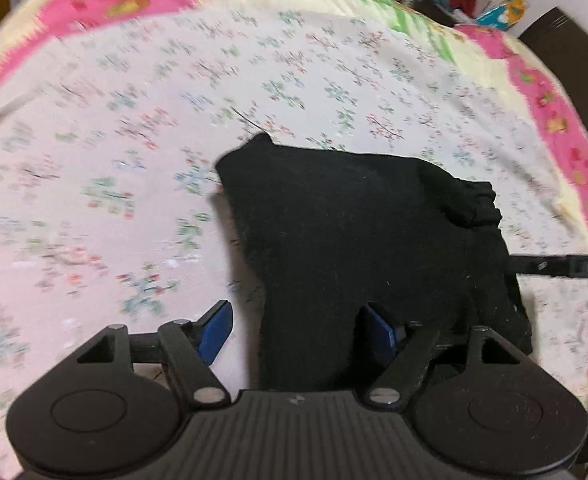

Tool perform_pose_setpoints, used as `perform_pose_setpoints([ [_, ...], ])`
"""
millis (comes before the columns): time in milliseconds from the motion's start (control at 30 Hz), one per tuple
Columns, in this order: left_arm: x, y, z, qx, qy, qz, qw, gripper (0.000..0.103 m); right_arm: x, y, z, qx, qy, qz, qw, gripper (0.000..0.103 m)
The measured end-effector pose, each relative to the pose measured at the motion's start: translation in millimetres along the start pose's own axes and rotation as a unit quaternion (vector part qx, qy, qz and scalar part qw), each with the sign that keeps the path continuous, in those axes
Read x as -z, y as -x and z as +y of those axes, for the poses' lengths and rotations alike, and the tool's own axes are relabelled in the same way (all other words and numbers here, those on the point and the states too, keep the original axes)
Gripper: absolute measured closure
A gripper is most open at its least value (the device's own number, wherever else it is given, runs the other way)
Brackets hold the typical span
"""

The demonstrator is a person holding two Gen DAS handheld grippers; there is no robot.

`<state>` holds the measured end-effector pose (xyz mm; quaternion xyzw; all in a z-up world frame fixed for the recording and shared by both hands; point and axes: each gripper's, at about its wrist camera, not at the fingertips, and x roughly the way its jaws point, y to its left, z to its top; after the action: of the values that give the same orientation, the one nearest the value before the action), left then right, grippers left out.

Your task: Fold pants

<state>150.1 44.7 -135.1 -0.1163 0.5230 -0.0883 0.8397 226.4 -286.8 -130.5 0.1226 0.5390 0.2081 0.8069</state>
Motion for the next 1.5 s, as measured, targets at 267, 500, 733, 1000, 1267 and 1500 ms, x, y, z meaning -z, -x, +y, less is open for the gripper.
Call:
perform_pose_setpoints([
  [267,4,58,-43,-0.044,0.020,-0.054,0.9973,0.016,12,27,46,-0.096,0.044,-0.009,0.994,0.065],
  [500,16,75,-53,-0.055,0.042,-0.066,0.9954,0.015,32,-20,-1,-0.050,-0.049,0.058,0.996,0.093],
  [733,22,114,-78,-0.087,-0.005,-0.122,0.9886,0.015,40,76,67,0.014,0.055,-0.058,0.997,0.068],
  [1000,42,176,-128,-0.109,-0.093,-0.183,0.9726,0.000,104,176,146,0.049,0.089,-0.228,0.968,0.018],
  [1267,76,171,-122,-0.105,-0.077,-0.129,0.9830,0.000,141,177,154,0.096,0.063,-0.201,0.973,0.021],
  [1500,108,157,-128,-0.122,-0.102,-0.090,0.9832,0.000,167,169,164,0.116,0.039,-0.159,0.980,0.022],
])
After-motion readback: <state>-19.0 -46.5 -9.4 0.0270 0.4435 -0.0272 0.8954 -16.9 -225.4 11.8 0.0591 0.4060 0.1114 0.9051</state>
